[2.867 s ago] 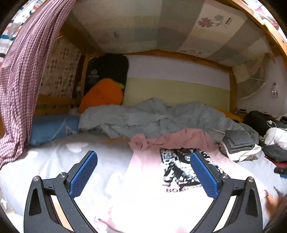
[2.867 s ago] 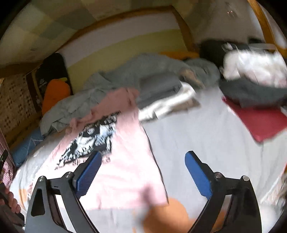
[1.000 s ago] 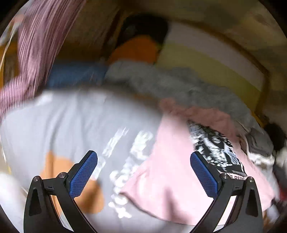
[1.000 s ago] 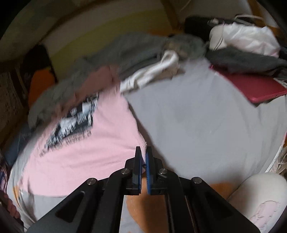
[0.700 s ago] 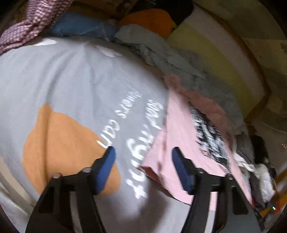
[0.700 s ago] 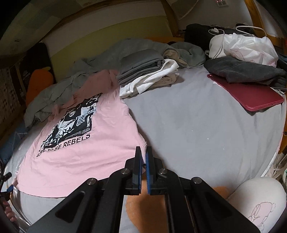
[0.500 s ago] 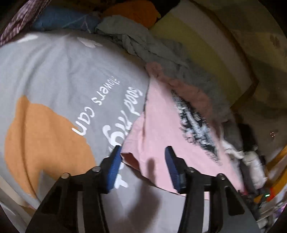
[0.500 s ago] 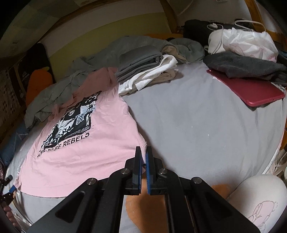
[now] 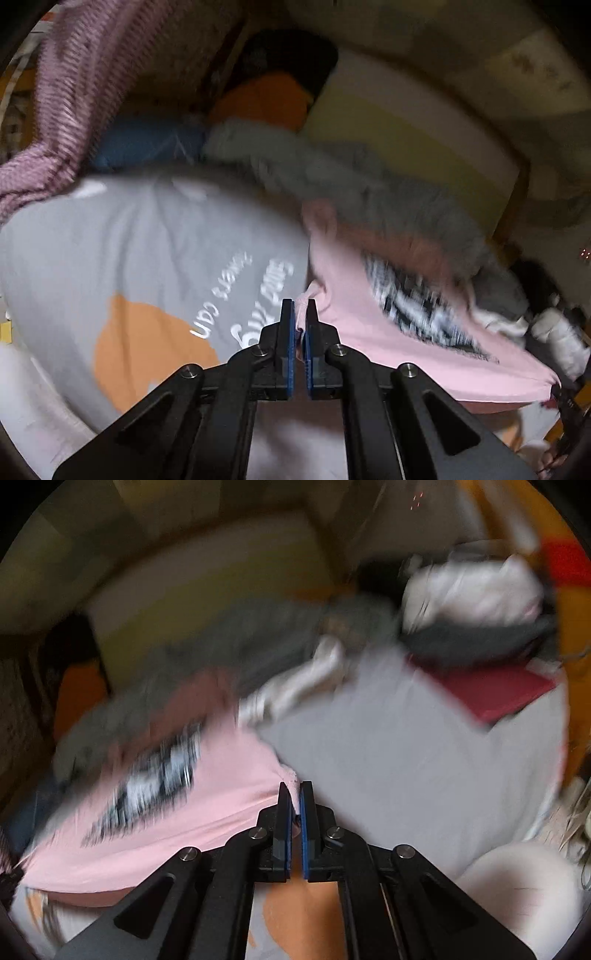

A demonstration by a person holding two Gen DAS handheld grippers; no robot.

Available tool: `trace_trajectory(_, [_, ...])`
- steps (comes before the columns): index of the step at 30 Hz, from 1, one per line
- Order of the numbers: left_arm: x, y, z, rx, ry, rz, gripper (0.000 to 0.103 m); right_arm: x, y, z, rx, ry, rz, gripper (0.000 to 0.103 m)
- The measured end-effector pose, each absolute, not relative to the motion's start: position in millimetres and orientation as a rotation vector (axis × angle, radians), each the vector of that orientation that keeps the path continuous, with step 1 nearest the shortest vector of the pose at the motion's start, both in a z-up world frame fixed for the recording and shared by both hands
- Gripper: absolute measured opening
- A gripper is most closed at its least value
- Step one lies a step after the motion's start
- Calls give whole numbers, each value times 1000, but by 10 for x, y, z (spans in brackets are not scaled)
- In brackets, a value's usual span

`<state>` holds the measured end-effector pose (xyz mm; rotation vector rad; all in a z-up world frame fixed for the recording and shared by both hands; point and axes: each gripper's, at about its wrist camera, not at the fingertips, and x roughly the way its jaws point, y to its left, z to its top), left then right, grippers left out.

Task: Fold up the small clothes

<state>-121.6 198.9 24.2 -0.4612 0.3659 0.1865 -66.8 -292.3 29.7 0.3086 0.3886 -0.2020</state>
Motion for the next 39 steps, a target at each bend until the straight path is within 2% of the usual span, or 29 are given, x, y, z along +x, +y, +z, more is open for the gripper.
trace_trajectory(2, [-1463,2002,291,-489,342,219,4,-855,-2929,332,354,377,-198,3])
trace_trajectory(6, [-1607,2131,109,-608,465,215,4,-1024,-3032,55,453,518,-212,3])
trace_trajectory(10, [-1706,2048,145,-557,508,203,4,-1178,-3158,96,509,522,-190,3])
trace_trajectory(17, [-1568,1901,433,-430,501,212,4,-1197,-3156,279,440,520,-168,3])
trace_trajectory(24, [-451,2030,576,-375,579,229,4,-229,-2957,534,334,462,-107,3])
trace_trajectory(28, [212,2126,442,-363,645,246,4,585,-2831,444,281,566,-91,3])
trace_trajectory(30, [479,2061,310,-247,669,306,4,867,-2775,332,260,621,-74,3])
trace_trajectory(39, [790,2035,-105,-160,720,293,4,1309,-2745,-65,208,724,-83,3])
